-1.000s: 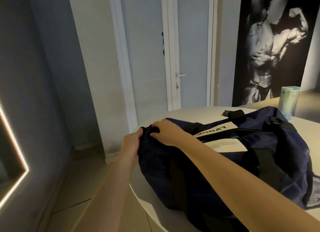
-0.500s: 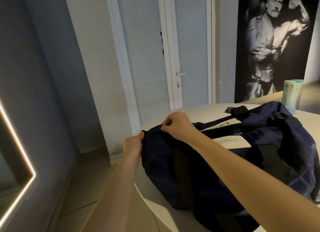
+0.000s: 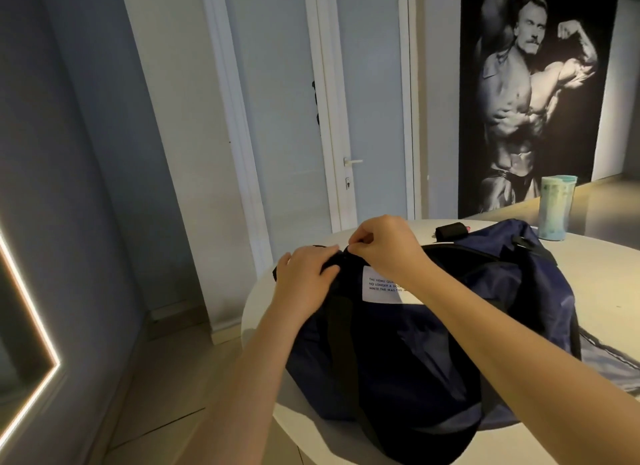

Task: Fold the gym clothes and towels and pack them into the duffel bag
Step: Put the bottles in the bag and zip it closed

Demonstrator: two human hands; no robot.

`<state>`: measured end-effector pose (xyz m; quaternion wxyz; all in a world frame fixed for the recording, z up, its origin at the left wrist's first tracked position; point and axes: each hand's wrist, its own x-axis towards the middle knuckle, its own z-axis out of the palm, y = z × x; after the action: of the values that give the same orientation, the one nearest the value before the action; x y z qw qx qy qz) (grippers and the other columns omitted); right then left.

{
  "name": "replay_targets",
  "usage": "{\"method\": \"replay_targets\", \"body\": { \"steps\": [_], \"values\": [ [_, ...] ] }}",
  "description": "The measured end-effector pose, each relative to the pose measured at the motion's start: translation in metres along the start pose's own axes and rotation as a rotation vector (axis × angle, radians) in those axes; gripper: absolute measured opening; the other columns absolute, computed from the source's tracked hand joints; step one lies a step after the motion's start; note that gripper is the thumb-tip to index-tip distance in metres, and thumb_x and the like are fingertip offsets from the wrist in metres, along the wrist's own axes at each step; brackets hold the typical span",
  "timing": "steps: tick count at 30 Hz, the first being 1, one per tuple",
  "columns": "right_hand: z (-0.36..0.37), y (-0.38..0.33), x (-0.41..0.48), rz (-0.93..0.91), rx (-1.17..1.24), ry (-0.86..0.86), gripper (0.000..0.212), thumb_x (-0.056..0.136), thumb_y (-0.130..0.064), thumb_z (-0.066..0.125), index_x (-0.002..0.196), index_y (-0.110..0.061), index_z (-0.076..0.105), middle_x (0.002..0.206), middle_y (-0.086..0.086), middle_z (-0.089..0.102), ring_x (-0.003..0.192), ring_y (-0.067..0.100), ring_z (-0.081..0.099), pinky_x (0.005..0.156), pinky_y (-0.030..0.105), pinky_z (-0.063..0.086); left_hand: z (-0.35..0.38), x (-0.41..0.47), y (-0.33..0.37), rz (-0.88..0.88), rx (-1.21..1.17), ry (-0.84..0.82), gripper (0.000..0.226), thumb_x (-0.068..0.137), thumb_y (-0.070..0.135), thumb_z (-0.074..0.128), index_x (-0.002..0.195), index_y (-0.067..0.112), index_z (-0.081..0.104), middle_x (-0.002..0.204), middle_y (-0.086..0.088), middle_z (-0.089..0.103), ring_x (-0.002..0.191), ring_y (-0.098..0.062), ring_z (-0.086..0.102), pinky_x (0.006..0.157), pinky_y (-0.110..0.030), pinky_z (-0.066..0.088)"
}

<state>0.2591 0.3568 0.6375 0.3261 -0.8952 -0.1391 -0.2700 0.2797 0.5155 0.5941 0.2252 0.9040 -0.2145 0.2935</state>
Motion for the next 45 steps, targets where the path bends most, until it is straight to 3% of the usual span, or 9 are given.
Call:
{"method": "replay_targets", "body": {
  "steps": [5,12,15,18,20,23,36,42,45],
  "values": [
    [-0.016,0.013,-0.005,0.060,-0.078,0.027,0.014,0.083,-0.006,0.059,0.079,-0.008,0.073,0.081,0.003,0.070,0.077,0.021,0.065,0.076,0.039,0.056,0.008,0.005,-0.005,-0.006,0.131,0.101,0.015,0.091,0.027,0.057,0.090,0.023,0.072,0.087,0.006,0.070,0.087,-0.017,0.061,0.086,-0.035,0.042],
    [-0.063,0.045,-0.021,0.149,-0.165,0.042,0.015,0.085,-0.005,0.057,0.081,-0.006,0.071,0.084,0.004,0.070,0.076,0.021,0.064,0.069,0.033,0.056,0.005,-0.009,-0.009,-0.181,0.319,0.046,0.024,0.099,0.024,0.045,0.098,0.025,0.069,0.091,0.005,0.068,0.092,-0.017,0.059,0.093,-0.035,0.036],
    [-0.073,0.051,-0.030,0.139,-0.164,0.078,0.015,0.083,-0.002,0.058,0.083,-0.004,0.073,0.085,0.005,0.071,0.074,0.021,0.065,0.074,0.037,0.057,0.015,-0.002,0.028,-0.073,0.149,0.036,0.023,0.098,0.025,0.041,0.094,0.022,0.064,0.088,0.009,0.064,0.086,-0.014,0.056,0.092,-0.042,0.041],
    [-0.077,0.054,-0.036,0.118,-0.146,0.106,0.015,0.083,-0.004,0.060,0.088,-0.004,0.074,0.087,0.006,0.071,0.077,0.021,0.065,0.077,0.037,0.056,0.031,0.011,0.074,0.070,0.021,-0.100,0.033,0.095,0.038,0.046,0.123,0.026,0.058,0.111,0.009,0.064,0.106,-0.013,0.054,0.101,-0.043,0.036],
    [-0.080,0.058,-0.039,0.113,-0.185,0.127,0.015,0.083,-0.004,0.059,0.086,-0.007,0.074,0.086,0.005,0.071,0.076,0.022,0.064,0.076,0.038,0.055,0.041,0.016,0.093,0.113,0.054,-0.093,0.028,0.094,0.038,0.049,0.115,0.027,0.064,0.108,0.010,0.065,0.105,-0.012,0.053,0.103,-0.039,0.031],
    [-0.092,0.071,-0.042,0.157,-0.251,0.149,0.014,0.082,-0.007,0.060,0.083,-0.013,0.073,0.086,0.003,0.070,0.076,0.023,0.063,0.077,0.038,0.055,0.042,0.018,0.093,0.100,0.098,-0.024,0.019,0.092,0.033,0.051,0.094,0.024,0.068,0.090,0.008,0.066,0.087,-0.012,0.055,0.087,-0.033,0.037],
    [-0.146,0.122,-0.069,0.284,-0.264,0.282,0.018,0.076,0.005,0.054,0.063,-0.005,0.063,0.076,0.017,0.068,0.063,0.032,0.055,0.046,0.020,0.026,0.038,0.008,0.083,-0.031,0.181,0.029,0.022,0.096,0.040,0.049,0.100,0.026,0.066,0.089,0.008,0.068,0.080,-0.010,0.059,0.081,-0.031,0.043],
    [-0.139,0.119,-0.071,0.303,-0.221,0.373,0.010,0.086,-0.002,0.058,0.094,-0.002,0.064,0.090,0.016,0.065,0.077,0.030,0.055,0.062,0.029,0.039,0.038,0.004,0.090,-0.046,0.226,0.058,0.026,0.096,0.039,0.048,0.104,0.023,0.067,0.091,0.007,0.068,0.081,-0.011,0.060,0.078,-0.029,0.044],
    [-0.134,0.130,-0.077,0.409,-0.167,0.290,0.035,0.090,-0.020,0.061,0.121,-0.009,0.051,0.116,0.018,0.055,0.100,0.033,0.054,0.082,0.038,0.045,0.039,-0.016,0.102,-0.093,0.241,0.086,0.032,0.099,0.040,0.040,0.120,0.025,0.058,0.114,0.008,0.061,0.109,-0.014,0.053,0.097,-0.034,0.036]
  ]
}}
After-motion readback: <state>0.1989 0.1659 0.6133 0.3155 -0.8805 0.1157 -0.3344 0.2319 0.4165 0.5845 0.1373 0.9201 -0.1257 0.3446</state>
